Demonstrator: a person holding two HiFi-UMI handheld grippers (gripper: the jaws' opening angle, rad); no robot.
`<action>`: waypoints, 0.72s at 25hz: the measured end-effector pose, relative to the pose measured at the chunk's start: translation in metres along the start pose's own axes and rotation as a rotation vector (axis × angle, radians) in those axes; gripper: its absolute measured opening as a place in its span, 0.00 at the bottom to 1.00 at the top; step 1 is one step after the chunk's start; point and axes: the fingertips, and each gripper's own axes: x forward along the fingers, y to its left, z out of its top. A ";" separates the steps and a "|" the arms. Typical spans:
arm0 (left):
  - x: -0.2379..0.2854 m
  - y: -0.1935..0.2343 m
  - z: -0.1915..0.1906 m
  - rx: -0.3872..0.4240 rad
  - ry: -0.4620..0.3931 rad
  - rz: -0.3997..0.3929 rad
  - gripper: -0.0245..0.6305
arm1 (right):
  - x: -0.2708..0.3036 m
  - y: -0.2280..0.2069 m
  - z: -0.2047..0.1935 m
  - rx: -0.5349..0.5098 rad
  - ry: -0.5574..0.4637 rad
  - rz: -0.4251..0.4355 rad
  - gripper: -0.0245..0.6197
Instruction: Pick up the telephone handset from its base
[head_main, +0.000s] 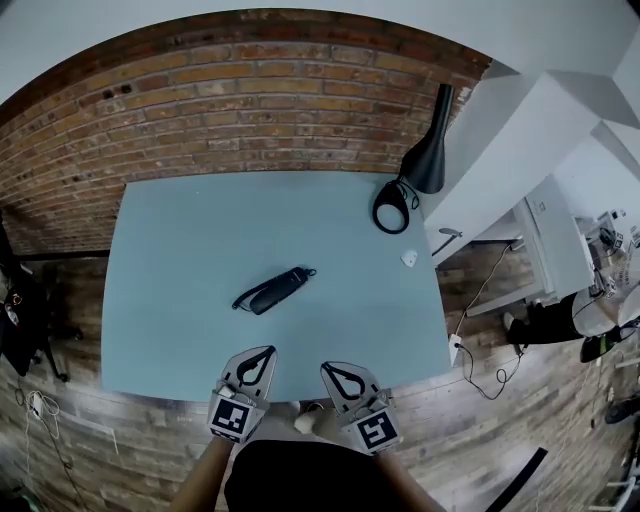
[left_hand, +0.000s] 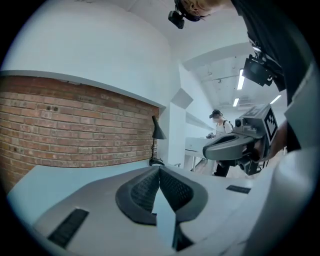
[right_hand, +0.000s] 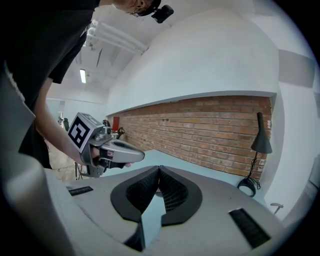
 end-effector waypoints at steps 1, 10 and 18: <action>0.006 0.008 0.003 0.003 -0.006 -0.011 0.04 | 0.006 -0.002 0.002 -0.002 0.004 -0.005 0.08; 0.039 0.047 -0.003 0.015 0.045 0.025 0.04 | 0.049 -0.014 0.006 0.013 -0.017 0.067 0.08; 0.072 0.073 -0.033 0.090 0.218 0.128 0.11 | 0.050 -0.064 0.005 0.042 -0.020 0.054 0.08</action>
